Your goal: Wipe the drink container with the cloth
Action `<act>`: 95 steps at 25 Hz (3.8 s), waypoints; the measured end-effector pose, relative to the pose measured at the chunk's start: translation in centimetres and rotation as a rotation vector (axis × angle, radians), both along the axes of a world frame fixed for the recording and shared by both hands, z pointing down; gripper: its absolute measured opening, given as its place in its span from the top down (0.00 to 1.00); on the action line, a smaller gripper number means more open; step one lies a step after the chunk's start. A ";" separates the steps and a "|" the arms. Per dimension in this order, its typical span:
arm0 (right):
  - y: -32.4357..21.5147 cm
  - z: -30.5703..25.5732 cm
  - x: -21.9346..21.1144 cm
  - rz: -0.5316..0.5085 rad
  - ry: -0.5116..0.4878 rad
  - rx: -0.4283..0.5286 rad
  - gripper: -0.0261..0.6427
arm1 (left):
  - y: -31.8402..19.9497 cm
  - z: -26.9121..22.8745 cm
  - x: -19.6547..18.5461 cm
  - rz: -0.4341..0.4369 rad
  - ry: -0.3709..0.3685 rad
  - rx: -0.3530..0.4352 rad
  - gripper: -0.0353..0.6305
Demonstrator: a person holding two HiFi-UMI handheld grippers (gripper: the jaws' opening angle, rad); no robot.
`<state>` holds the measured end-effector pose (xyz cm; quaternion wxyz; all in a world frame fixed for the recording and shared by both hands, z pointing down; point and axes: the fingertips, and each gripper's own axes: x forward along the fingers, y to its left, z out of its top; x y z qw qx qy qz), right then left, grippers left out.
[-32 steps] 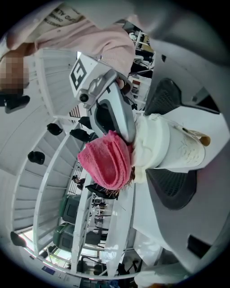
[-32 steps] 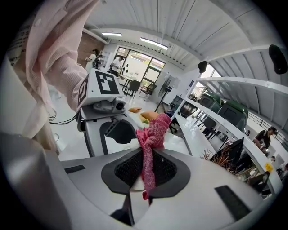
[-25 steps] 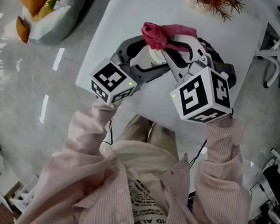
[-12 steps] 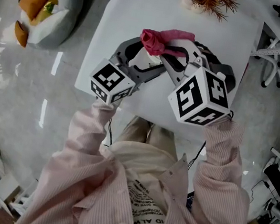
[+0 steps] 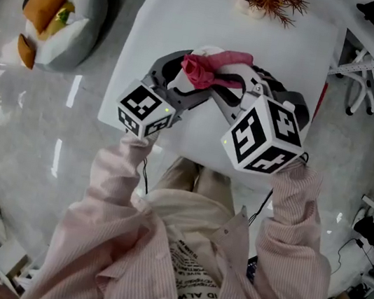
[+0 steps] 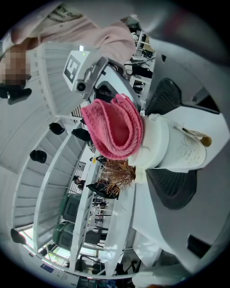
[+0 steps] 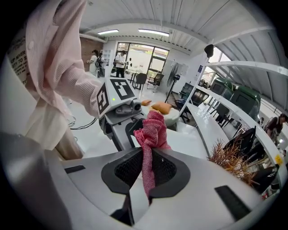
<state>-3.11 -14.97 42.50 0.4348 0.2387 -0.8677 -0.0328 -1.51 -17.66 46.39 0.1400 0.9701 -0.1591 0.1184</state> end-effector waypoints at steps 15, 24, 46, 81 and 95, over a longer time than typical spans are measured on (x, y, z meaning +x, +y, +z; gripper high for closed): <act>2.8 0.2 0.2 0.012 -0.040 -0.085 0.90 | 0.0 0.3 0.1 -0.009 0.012 -0.004 0.40; 3.8 -0.9 1.2 0.121 -0.247 -0.098 0.90 | -0.1 0.5 0.1 -0.007 0.006 -0.011 0.40; 2.0 0.9 7.7 1.104 -1.424 -0.032 0.90 | -0.2 0.1 0.1 -0.021 0.043 -0.007 0.40; 0.1 5.6 7.9 1.332 -1.709 -0.047 0.90 | -0.1 0.0 -0.1 -0.059 0.110 0.002 0.41; 0.6 10.6 8.0 1.468 -1.621 -0.110 0.90 | 0.0 -0.1 -0.1 -0.068 0.122 0.009 0.41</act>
